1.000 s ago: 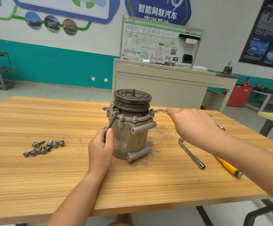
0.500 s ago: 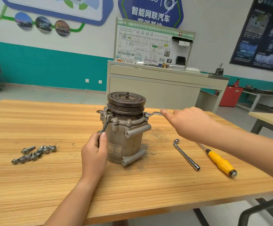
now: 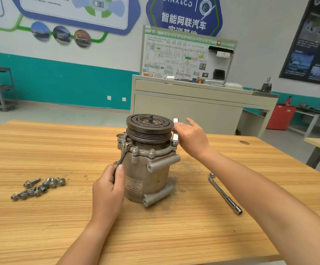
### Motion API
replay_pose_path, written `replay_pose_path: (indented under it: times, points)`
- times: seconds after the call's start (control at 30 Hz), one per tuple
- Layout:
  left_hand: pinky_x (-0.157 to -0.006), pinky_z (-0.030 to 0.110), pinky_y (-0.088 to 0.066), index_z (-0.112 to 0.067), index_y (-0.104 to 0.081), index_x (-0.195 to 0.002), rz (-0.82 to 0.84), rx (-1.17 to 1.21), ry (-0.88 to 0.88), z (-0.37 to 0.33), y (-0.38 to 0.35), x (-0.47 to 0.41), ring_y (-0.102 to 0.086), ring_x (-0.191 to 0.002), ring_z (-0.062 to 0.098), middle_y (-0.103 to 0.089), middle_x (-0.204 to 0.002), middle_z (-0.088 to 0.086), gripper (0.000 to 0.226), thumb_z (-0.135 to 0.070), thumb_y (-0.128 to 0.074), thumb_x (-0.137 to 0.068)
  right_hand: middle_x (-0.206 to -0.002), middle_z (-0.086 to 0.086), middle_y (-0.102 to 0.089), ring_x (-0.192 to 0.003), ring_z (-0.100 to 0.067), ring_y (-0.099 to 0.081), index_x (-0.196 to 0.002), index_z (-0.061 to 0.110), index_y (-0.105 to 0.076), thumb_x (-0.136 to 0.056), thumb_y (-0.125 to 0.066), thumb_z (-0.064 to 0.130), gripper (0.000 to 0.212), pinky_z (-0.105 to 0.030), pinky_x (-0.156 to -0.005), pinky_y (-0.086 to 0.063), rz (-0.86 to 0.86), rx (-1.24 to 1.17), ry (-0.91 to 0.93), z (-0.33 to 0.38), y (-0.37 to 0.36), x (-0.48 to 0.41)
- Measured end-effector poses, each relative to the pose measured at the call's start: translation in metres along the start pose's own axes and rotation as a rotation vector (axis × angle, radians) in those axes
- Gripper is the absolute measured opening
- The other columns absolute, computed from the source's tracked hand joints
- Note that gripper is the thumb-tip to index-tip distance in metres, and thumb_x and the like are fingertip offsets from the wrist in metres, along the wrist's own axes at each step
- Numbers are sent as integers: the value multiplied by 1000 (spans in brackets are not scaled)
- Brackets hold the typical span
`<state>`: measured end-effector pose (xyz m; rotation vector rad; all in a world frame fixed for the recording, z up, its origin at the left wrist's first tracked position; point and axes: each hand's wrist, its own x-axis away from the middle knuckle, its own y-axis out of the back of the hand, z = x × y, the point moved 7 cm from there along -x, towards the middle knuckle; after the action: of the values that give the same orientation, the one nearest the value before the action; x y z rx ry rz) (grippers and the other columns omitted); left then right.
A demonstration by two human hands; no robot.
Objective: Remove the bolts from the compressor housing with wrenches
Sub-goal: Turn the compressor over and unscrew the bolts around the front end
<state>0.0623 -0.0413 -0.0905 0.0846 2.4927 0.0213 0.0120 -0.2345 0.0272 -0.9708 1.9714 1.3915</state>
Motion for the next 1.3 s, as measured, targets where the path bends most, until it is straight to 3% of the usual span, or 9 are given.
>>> replay_pose_path:
  times: [0.2, 0.3, 0.43, 0.53, 0.83, 0.9, 1.03, 1.17, 1.3]
  points:
    - [-44, 15, -27, -19, -35, -58, -1, 2, -7, -3, 1, 0, -36, -44, 2, -38, -45, -8, 41, -10, -48, -96, -79, -11, -64, -65, -29, -61, -121, 4, -51, -97, -43, 17, 28, -43, -59, -48, 22, -341, -660, -49, 25, 33]
    - [-45, 17, -26, -21, -34, -57, 4, 11, -9, -4, 0, 1, -34, -44, 2, -42, -46, -12, 43, -10, -48, -96, -68, -3, -58, -56, -21, -53, -127, 4, -51, -95, -46, 10, 33, -35, -50, -43, 11, -293, -477, -23, 67, 45]
    - [-45, 17, -26, -19, -36, -57, -1, 9, 1, -5, 0, 1, -35, -45, 3, -34, -46, -10, 42, -11, -48, -96, -89, -6, -62, -74, -32, -58, -138, 21, -39, -96, -43, 15, 43, -36, -58, -45, 342, 71, -334, 6, 82, 62]
    - [-44, 16, -26, -20, -35, -57, -4, 12, -8, -6, 1, 1, -35, -45, 2, -33, -44, -11, 43, -11, -48, -96, -85, 3, -44, -71, -21, -46, -143, 32, -20, -96, -36, 15, 53, -28, -51, -26, 544, 274, -368, 11, 79, 63]
    - [-45, 20, -25, -20, -34, -57, 6, 5, -5, -7, 1, 1, -34, -45, 4, -32, -49, -10, 43, -10, -48, -97, -90, -7, -51, -80, -25, -53, -134, 4, -31, -88, -37, -3, 46, -27, -53, -31, 781, 432, -174, 48, 76, 34]
    - [-46, 21, -26, -20, -34, -57, 5, -1, -3, -7, 1, 1, -34, -46, 4, -33, -49, -9, 43, -11, -48, -97, -72, -5, -38, -72, -22, -46, -131, -1, -36, -89, -37, -4, 43, -28, -55, -34, 827, 464, -101, 57, 74, 28]
    - [-46, 22, -25, -19, -35, -58, 12, -9, -2, -6, 1, 1, -35, -47, 5, -34, -50, -8, 42, -12, -48, -97, -61, 0, -29, -48, -14, -30, -126, 8, -40, -90, -37, 5, 35, -25, -40, -22, 793, 520, -31, 42, 68, 26]
    - [-46, 24, -23, -19, -36, -59, 21, -3, 8, -5, 1, 1, -35, -48, 6, -34, -51, -7, 41, -13, -47, -97, -63, 7, -40, -48, -14, -36, -139, 22, -26, -90, -33, 7, 51, -25, -38, -18, 737, 528, 82, -2, 53, 26]
    - [-46, 24, -24, -17, -37, -59, 16, 5, 14, -5, 0, 1, -35, -49, 7, -36, -51, -5, 40, -13, -48, -97, -83, -1, -66, -62, -20, -59, -124, 17, -48, -89, -42, 0, 40, -24, -40, -34, 558, 453, 178, -27, 29, 10]
